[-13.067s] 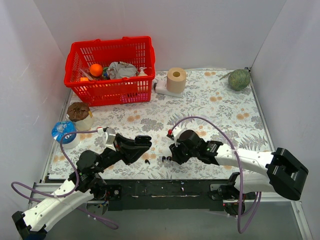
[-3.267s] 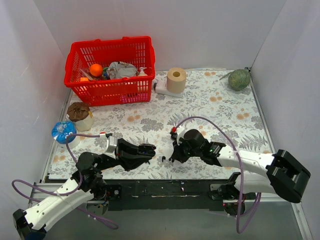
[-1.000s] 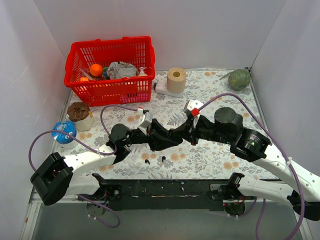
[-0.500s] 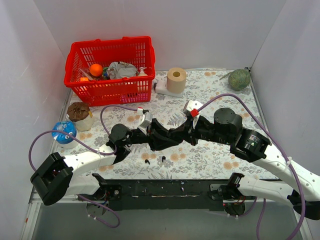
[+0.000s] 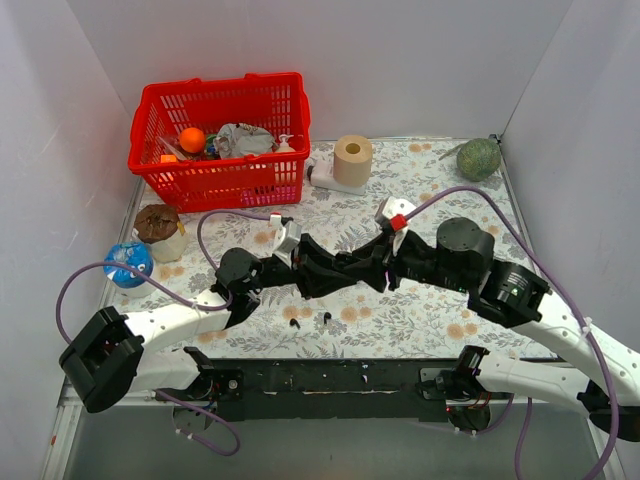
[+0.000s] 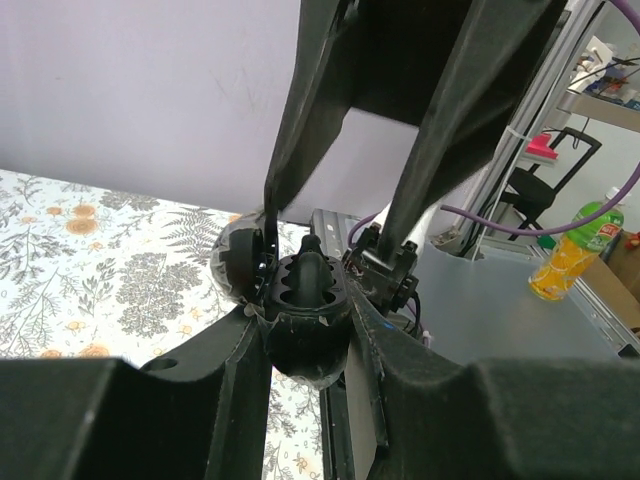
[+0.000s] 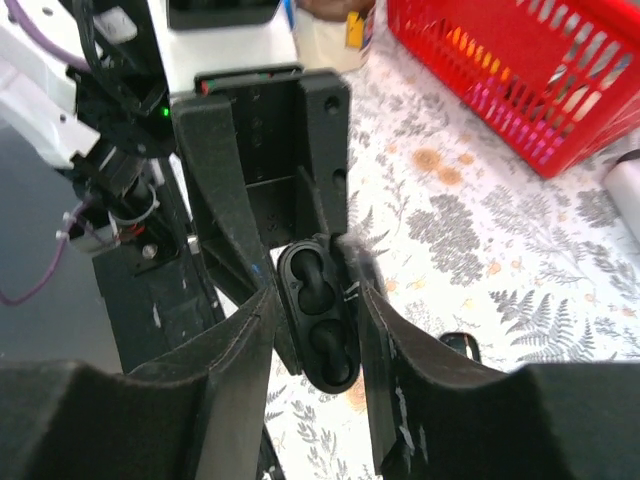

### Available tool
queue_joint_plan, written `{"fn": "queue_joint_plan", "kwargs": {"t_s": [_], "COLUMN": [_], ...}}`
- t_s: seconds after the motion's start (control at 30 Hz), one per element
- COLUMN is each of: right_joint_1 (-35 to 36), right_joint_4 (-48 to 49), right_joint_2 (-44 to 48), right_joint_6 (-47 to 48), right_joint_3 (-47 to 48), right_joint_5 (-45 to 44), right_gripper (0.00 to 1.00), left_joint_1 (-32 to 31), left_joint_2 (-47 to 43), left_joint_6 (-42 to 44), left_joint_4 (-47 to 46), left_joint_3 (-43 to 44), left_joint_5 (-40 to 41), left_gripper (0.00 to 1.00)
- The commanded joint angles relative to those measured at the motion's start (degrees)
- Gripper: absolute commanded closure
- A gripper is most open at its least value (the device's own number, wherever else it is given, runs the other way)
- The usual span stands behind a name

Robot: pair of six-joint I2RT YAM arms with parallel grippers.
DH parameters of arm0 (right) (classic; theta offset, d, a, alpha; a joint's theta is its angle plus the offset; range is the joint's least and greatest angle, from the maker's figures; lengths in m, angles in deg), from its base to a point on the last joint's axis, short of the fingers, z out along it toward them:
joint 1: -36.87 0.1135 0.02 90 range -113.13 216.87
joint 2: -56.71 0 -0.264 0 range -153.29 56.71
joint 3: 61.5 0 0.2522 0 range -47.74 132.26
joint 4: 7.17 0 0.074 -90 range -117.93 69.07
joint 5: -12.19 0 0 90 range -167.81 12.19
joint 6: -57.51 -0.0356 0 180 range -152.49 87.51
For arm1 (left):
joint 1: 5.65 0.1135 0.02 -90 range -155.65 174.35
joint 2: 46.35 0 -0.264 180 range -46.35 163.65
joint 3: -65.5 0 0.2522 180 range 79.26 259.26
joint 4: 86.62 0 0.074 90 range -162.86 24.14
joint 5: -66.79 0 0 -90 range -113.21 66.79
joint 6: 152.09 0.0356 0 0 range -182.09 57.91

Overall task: Insert the wireless bluetooth earbuds into the charging case
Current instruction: Place the earbud in the charging case, then close the charging case.

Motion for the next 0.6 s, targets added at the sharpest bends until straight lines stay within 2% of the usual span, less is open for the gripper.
{"fn": "queue_joint_plan", "kwargs": {"t_s": [0.0,0.03,0.17,0.23,0.57], "right_joint_1": [0.10,0.01,0.01,0.01,0.01], "right_joint_4": [7.02,7.38,2.56,0.18,0.78], "right_joint_2": [4.55,4.82,2.02,-0.18,-2.47], "right_joint_6": [-1.97,-2.32,-3.03,-3.38,-4.88], "right_joint_3": [4.63,4.98,7.35,7.18,3.31], "right_joint_5": [-7.13,-11.66,-17.76,-18.03,-13.03], "right_gripper": [0.52,0.52,0.58,0.60,0.61], "left_joint_1": [-0.11,-0.11,-0.11,-0.11,-0.11], "left_joint_2": [-2.94,-3.29,-5.05,-6.28,-9.71], "left_joint_6": [1.09,1.01,1.36,1.71,2.85], "left_joint_4": [-0.96,-0.96,-0.78,-0.87,1.24], "left_joint_3": [-0.60,-0.86,-2.18,-2.88,-3.41], "left_joint_5": [0.59,0.59,0.50,0.59,1.38], "left_gripper": [1.00,1.00,1.00,1.00,1.00]}}
